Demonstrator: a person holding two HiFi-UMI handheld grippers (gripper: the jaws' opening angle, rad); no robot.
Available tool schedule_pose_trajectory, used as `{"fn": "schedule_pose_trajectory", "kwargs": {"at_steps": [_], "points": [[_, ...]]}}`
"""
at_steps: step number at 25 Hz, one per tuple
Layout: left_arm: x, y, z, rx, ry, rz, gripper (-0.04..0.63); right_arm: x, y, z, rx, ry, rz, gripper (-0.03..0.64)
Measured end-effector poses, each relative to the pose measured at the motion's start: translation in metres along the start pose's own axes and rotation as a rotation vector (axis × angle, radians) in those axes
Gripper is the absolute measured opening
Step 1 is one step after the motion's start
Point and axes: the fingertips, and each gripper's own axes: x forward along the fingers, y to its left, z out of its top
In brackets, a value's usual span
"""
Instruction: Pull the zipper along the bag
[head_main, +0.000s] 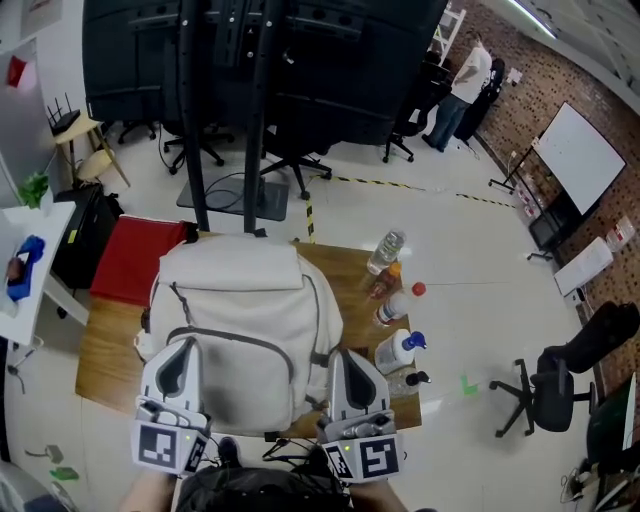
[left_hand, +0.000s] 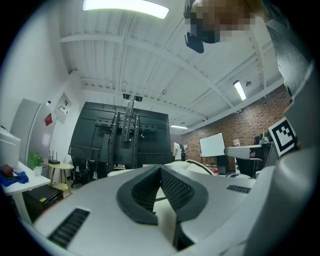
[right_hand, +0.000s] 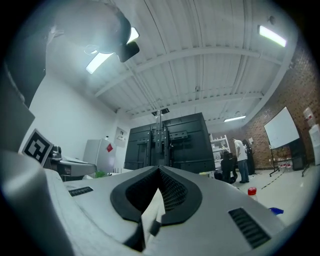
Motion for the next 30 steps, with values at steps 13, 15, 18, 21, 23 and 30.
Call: {"fn": "schedule_pose_trajectory", "kwargs": {"at_steps": [13,15,18,21,23,30], "points": [[-0.021,0.069,-0.014,-0.029,0.024,-0.099,0.026,0.027,0.087,-0.025,-0.009,0.063,-0.059,0.006],[-0.020,0.074,-0.017,-0.028,0.034,-0.113,0.026,0.028,0.092,-0.030,-0.012,0.086,-0.066,0.006],[-0.020,0.076,-0.023,-0.034,0.064,-0.122,0.043,0.027,0.097,-0.036,-0.013,0.121,-0.060,0.006],[-0.017,0.073,-0.027,-0.035,0.075,-0.124,0.043,0.026,0.094,-0.040,-0.009,0.144,-0.045,0.008],[-0.016,0.069,-0.027,-0.020,0.074,-0.118,0.043,0.025,0.088,-0.044,-0.002,0.158,-0.032,0.008],[-0.012,0.058,-0.034,-0.015,0.119,-0.095,0.058,0.021,0.072,-0.061,0.023,0.239,0.025,0.028]]}}
